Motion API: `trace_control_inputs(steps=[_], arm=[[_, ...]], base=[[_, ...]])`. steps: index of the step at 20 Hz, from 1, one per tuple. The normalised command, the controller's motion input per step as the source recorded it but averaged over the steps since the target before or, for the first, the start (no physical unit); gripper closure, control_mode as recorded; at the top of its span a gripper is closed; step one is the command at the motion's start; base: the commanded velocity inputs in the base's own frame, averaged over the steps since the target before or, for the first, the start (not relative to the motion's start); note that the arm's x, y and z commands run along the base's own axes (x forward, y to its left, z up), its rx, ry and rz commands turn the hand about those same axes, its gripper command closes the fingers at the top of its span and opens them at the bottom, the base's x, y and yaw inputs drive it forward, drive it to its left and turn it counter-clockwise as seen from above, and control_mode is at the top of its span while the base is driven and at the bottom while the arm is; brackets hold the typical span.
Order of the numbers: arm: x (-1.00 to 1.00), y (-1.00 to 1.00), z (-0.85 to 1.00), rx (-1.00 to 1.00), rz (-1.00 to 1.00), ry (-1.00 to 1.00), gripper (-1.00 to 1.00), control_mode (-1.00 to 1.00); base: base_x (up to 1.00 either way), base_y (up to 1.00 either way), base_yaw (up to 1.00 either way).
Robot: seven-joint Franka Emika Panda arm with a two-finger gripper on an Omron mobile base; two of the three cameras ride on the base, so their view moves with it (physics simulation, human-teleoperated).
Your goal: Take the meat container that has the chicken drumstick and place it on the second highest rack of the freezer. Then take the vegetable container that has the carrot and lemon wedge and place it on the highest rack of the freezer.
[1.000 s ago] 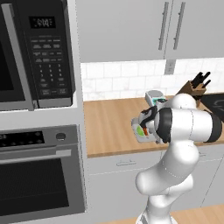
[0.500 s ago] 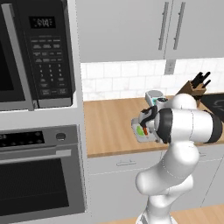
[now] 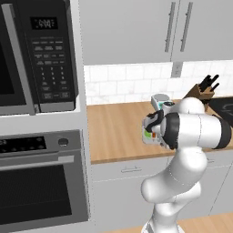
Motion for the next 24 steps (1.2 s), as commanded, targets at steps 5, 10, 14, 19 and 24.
trace_control_inputs(steps=[5,10,14,19,24], arm=[[-0.01,0.0,0.31,0.0,0.0,0.0,1.0,-1.0],[0.0,0.0,0.8,0.0,0.0,0.0,1.0,-1.0],[-0.19,-0.04,0.72,0.0,0.0,0.0,1.0,-1.0],[-0.64,0.0,0.68,0.0,0.0,-0.01,1.0,-1.0],[-0.79,0.0,0.44,0.0,0.0,0.0,1.0,-1.0]], base=[[0.0,0.0,0.0],[0.0,0.0,0.0],[0.0,0.0,0.0],[0.0,0.0,0.0],[0.0,0.0,0.0]])
